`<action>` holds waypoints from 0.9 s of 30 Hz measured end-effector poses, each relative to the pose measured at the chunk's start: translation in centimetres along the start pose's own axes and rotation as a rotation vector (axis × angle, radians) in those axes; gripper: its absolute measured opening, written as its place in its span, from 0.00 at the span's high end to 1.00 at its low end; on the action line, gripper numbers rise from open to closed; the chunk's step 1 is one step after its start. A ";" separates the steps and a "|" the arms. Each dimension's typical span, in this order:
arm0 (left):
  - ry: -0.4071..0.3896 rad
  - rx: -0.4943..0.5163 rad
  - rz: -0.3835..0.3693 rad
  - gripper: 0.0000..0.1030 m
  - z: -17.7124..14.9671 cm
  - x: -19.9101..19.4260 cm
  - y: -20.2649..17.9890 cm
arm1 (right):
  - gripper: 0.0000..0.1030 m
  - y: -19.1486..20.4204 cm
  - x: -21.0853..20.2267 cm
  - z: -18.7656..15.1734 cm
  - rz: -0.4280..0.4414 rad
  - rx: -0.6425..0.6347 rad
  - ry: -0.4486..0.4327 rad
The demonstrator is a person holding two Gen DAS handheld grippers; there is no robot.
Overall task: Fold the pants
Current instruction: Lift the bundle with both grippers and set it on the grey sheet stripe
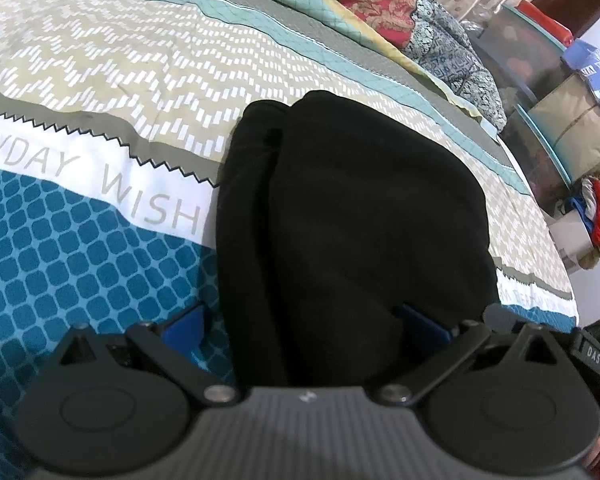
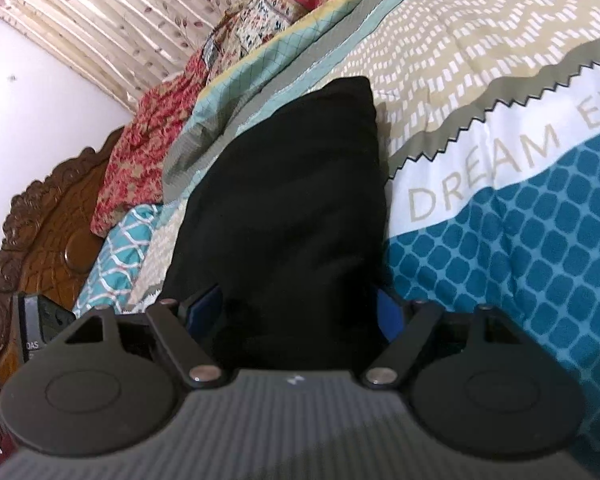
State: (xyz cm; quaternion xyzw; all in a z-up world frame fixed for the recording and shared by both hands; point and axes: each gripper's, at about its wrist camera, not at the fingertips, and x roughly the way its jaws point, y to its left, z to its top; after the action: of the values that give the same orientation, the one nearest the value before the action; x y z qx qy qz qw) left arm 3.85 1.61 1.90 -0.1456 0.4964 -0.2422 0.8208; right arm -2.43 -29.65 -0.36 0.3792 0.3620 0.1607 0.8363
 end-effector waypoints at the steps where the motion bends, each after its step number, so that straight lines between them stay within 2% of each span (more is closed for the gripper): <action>1: -0.001 0.001 0.005 0.00 0.0 0.0 -0.1 | 0.22 0.2 0.2 0.0 -0.005 -0.010 0.004; 4: 0.000 0.015 0.017 0.01 0.0 0.1 -0.4 | 0.36 0.8 0.8 -0.2 -0.029 -0.044 0.021; 5: 0.000 0.017 0.018 0.06 0.1 0.0 -0.5 | 0.40 0.8 0.9 -0.2 -0.025 -0.044 0.021; 6: 0.000 0.021 0.013 0.16 0.1 -0.1 -0.7 | 0.43 0.8 0.8 -0.3 -0.020 -0.043 0.020; 8: 0.008 0.024 0.003 0.30 0.4 -0.6 -1.2 | 0.53 1.4 0.6 -0.5 -0.036 -0.079 -0.001; 9: 0.011 0.031 0.006 0.38 0.5 -0.8 -1.5 | 0.55 2.2 0.4 -0.8 -0.056 -0.126 -0.019; 12: 0.006 0.059 0.041 0.49 0.7 -1.7 -2.6 | 0.58 5.8 0.4 -2.3 -0.143 -0.345 -0.087; 15: 0.003 0.068 0.052 0.49 0.7 -1.9 -2.7 | 0.59 6.8 0.4 -3.2 -0.168 -0.434 -0.121; 16: 0.008 0.061 0.050 0.48 0.6 -1.5 -2.4 | 0.59 6.4 0.6 -3.0 -0.168 -0.423 -0.111; 19: 0.023 0.016 0.026 0.36 0.8 -0.9 -1.6 | 0.58 4.7 1.1 -2.1 -0.149 -0.329 -0.081; 21: 0.042 -0.005 0.013 0.22 0.9 -0.4 -1.2 | 0.52 3.8 1.4 -1.5 -0.131 -0.264 -0.061; 23: 0.045 -0.024 -0.004 0.19 0.8 -0.1 -0.6 | 0.39 2.5 1.7 -1.3 -0.119 -0.163 -0.038; 25: 0.035 -0.024 -0.018 0.28 0.7 0.1 -0.6 | 0.39 1.7 1.4 -1.1 -0.076 -0.088 -0.025; 27: 0.036 -0.028 -0.029 0.42 0.9 -0.1 -0.8 | 0.51 2.2 1.3 -1.2 -0.066 -0.104 -0.010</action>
State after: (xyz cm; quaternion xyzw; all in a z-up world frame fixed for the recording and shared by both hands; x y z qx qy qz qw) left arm 4.39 0.99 2.72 -0.1598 0.5126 -0.2495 0.8059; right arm -2.38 -26.84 0.14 0.3240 0.3612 0.1495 0.8615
